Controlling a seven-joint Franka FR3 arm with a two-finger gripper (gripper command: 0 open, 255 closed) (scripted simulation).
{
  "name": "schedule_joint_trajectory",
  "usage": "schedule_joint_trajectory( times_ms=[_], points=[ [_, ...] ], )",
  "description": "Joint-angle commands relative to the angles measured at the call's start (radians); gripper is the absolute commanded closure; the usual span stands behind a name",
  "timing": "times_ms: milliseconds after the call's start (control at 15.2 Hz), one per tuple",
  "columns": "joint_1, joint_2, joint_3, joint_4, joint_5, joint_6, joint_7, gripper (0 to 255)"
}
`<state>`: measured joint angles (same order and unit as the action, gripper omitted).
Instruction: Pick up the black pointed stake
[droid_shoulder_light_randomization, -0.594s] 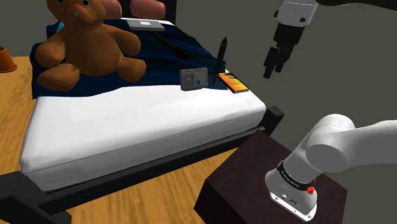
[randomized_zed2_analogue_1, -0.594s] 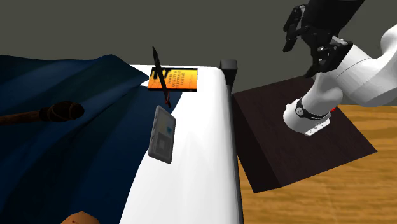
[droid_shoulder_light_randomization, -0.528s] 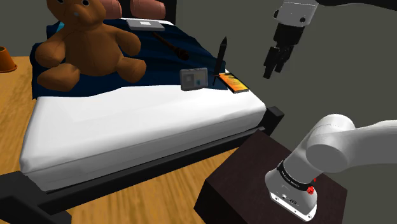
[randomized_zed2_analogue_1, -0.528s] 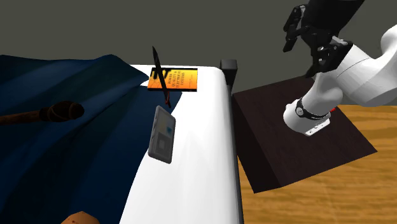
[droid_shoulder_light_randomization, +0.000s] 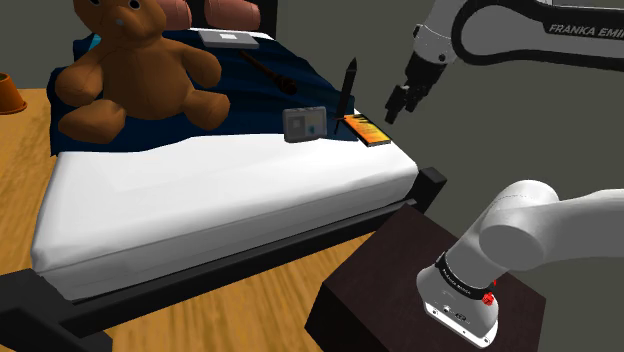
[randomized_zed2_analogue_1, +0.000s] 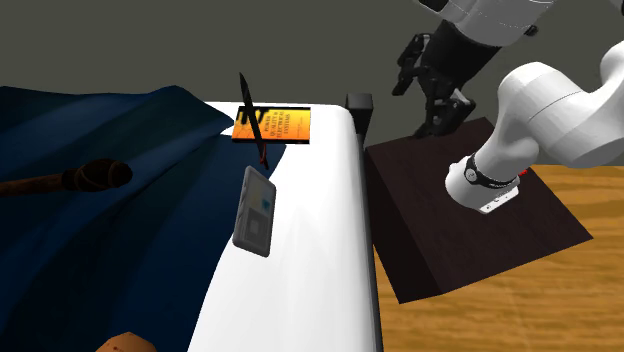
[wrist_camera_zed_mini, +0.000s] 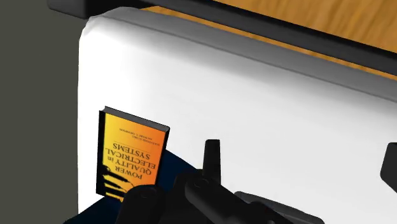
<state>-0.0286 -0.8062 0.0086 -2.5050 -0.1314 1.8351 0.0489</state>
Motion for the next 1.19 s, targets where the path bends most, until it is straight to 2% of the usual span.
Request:
schedule_joint_trajectory(
  times_ms=[0,330,660,924,1122],
  points=[
    [-0.018,0.023,0.002,-0.031,-0.039,0.131,0.013,0],
    [-0.079,0.109,0.021,-0.08,-0.147,0.441,0.081,0],
    [-0.192,0.234,0.069,-0.076,-0.297,0.739,0.199,0],
    [-0.351,0.345,0.161,-0.028,-0.478,0.951,0.363,0],
    [-0.538,0.423,0.287,0.042,-0.682,1.083,0.561,0]
  ],
)
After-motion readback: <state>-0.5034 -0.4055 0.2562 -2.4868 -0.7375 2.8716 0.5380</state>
